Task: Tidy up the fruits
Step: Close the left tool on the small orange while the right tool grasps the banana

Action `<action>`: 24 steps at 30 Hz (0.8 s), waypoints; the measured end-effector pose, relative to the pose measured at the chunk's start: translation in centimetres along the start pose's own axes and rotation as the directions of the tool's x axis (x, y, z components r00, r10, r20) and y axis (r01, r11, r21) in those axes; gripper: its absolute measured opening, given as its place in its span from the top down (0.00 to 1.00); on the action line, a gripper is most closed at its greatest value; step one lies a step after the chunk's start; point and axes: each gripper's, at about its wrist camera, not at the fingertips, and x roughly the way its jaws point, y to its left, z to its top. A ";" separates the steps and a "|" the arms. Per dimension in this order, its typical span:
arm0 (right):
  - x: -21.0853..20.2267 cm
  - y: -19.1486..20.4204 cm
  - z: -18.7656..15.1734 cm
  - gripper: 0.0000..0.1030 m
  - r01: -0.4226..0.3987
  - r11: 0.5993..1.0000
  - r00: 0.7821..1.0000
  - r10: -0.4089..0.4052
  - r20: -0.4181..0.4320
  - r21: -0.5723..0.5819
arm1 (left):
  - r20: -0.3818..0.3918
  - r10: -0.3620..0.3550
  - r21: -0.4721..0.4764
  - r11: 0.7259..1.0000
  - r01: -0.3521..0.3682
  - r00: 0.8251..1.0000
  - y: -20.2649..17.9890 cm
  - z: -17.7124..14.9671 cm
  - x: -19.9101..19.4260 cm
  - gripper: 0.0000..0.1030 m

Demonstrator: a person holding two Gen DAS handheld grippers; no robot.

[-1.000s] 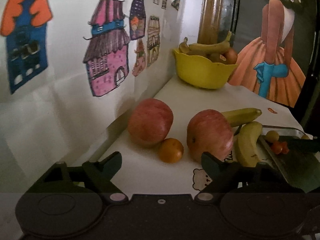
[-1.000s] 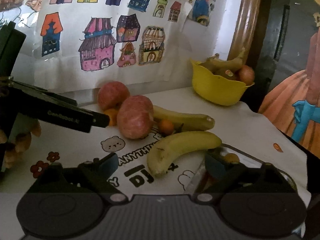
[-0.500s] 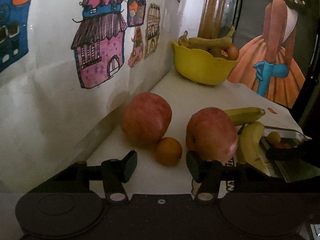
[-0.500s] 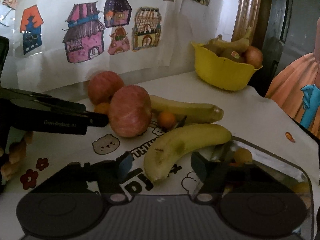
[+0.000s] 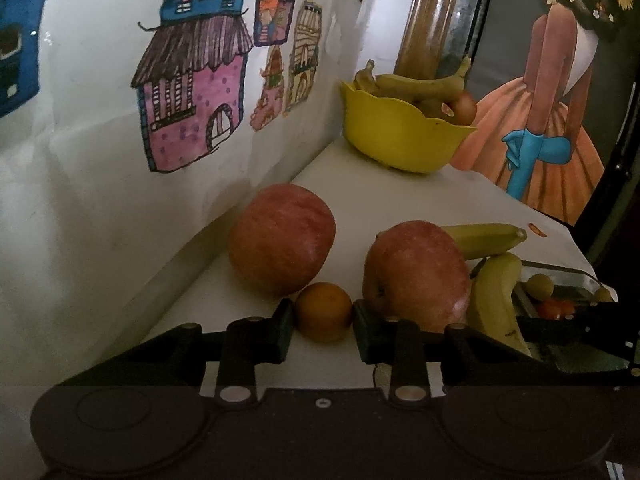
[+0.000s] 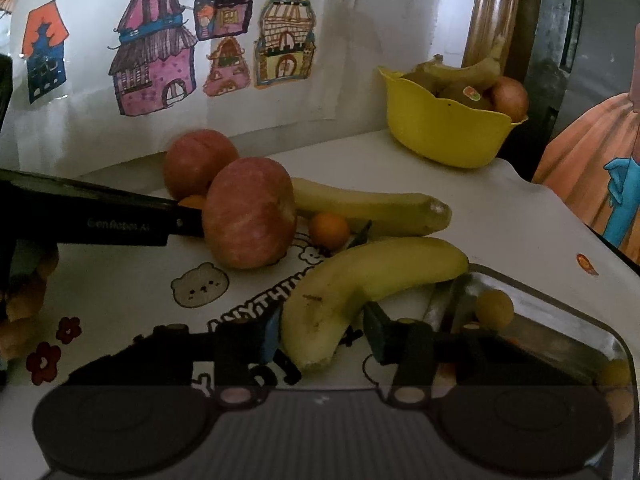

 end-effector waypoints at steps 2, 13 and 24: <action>-0.2 0.2 0.0 0.56 0.006 1.000 1.000 -0.006 -0.007 0.000 | -0.011 0.001 0.003 1.000 -0.001 1.000 -0.1 -0.1 -0.5 0.68; -4.5 2.7 -1.9 0.64 -0.058 0.998 0.998 0.058 -0.003 0.002 | -0.035 -0.063 0.041 0.997 0.065 0.997 -0.4 -3.9 -5.8 0.68; -11.9 8.2 -8.3 0.67 -0.130 0.988 0.990 0.134 0.038 -0.088 | -0.060 -0.139 0.078 0.987 0.143 0.988 -1.0 -9.0 -12.3 0.68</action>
